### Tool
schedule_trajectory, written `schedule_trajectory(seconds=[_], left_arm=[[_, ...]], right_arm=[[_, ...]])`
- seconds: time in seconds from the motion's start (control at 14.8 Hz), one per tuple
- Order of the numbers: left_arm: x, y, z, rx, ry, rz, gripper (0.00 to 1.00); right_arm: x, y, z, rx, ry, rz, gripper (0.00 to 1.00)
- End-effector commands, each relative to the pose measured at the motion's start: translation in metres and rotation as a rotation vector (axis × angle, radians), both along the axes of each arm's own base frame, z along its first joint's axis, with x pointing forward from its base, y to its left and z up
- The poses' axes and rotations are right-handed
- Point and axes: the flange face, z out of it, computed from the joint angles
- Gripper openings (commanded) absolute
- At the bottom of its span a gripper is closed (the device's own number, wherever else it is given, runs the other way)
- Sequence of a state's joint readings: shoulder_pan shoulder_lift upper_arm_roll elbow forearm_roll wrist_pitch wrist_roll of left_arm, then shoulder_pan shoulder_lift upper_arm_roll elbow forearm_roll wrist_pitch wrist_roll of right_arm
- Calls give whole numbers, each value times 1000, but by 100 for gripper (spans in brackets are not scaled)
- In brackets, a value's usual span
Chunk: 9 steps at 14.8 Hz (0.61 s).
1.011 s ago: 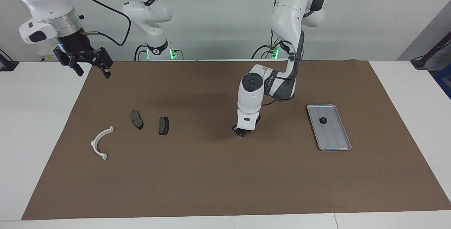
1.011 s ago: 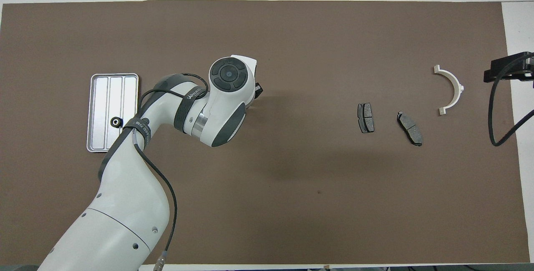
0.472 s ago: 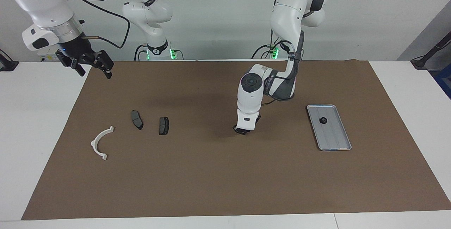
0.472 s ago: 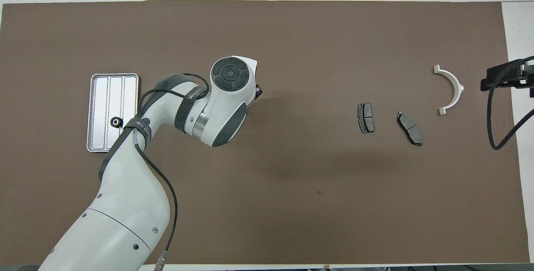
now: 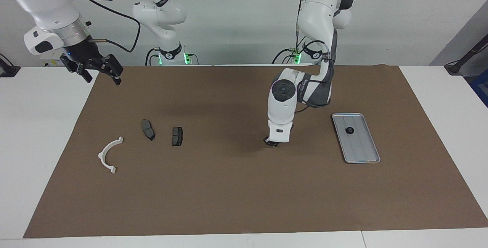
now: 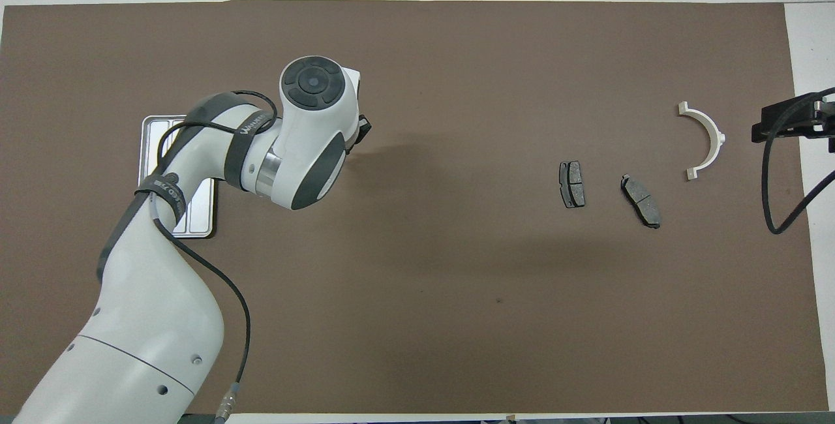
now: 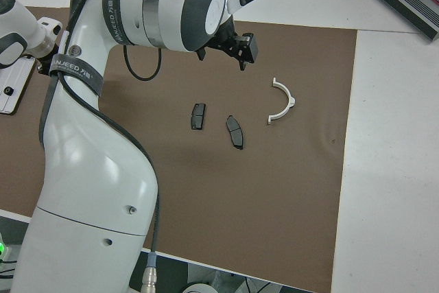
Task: Pick bearing gear from pile to tray
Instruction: 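Carry the second bearing to the silver tray with the left gripper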
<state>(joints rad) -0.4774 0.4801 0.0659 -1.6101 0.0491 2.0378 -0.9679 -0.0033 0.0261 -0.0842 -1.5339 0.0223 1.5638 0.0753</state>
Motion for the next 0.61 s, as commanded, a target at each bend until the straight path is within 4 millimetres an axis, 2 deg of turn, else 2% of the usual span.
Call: schedule_trajectory(seconds=[0.0,0.13,0.27,0.34,0.4,0.47,0.54], left_arm=[[2,64,5,13,49,-88,0],[2,123,6,2,66,-137,0],[12,175,12,-10,64,-182,0],[14,194,16,-13,61,-195,0],[17,203,17,-15,52,-203,0],[18,216,13,-18,25,-189,0],[17,221,5,-20,-4,-186,0]], right_arm=[[-2,-4,2,15,-4,8,97],[-3,-6,3,12,-15,8,97],[-5,-10,1,15,-14,3,97],[-6,-10,1,15,-11,1,97],[-8,-9,2,16,-3,2,97],[-10,-10,3,18,11,1,97],[-10,-10,3,18,15,1,97]])
